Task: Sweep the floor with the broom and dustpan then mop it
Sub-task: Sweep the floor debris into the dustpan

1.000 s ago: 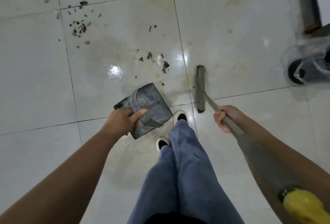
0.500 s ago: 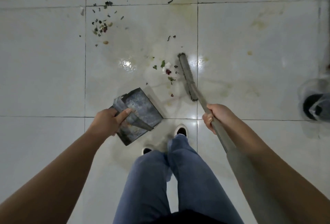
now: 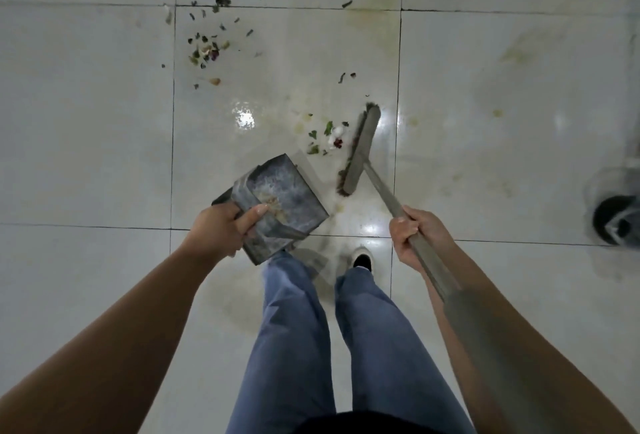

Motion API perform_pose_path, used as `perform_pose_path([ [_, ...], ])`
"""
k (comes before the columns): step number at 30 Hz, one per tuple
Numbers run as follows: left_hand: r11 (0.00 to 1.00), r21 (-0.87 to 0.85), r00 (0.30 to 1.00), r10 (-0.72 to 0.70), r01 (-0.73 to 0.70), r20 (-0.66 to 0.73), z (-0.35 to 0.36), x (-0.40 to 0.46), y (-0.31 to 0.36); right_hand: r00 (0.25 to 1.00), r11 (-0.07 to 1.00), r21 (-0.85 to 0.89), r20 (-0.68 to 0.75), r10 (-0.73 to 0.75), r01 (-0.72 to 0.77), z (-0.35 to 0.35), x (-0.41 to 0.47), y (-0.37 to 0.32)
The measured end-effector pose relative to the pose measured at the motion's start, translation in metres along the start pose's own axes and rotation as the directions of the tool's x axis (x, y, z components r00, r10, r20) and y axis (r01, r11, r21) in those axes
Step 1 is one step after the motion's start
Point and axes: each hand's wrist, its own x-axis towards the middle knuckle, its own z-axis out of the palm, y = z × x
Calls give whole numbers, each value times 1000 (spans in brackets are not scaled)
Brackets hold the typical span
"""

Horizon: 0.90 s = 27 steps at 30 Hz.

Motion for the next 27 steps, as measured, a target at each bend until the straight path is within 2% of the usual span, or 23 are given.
perform_pose_path([
  [5,1000,-18,999,21,-21,36,-26,12,-6,981,997,-33,-181,-72,67,8,5,24],
  [12,1000,-5,999,-21,21,29,-53,29,-37,992,999,8,-119,-35,36,45,33,56],
  [17,1000,-3,999,-25,25,30,-73,32,-58,946,959,-248,-256,-200,136,76,26,85],
  [18,999,30,999,-18,16,40,-78,32,-62,943,954,-258,-253,-216,149,80,22,89],
  [21,998,64,999,-29,28,26,-99,25,-66,971,984,-134,-196,-141,116,91,3,86],
  [23,997,72,999,-38,40,-22,-116,19,-67,980,980,-175,-154,-124,96,100,-10,82],
  [25,999,21,998,-42,43,-53,-134,12,-68,992,977,-206,-101,-81,59,112,-20,85],
  [27,993,-98,993,-75,67,-87,-150,8,-71,997,973,-230,-63,-37,21,129,-24,92],
])
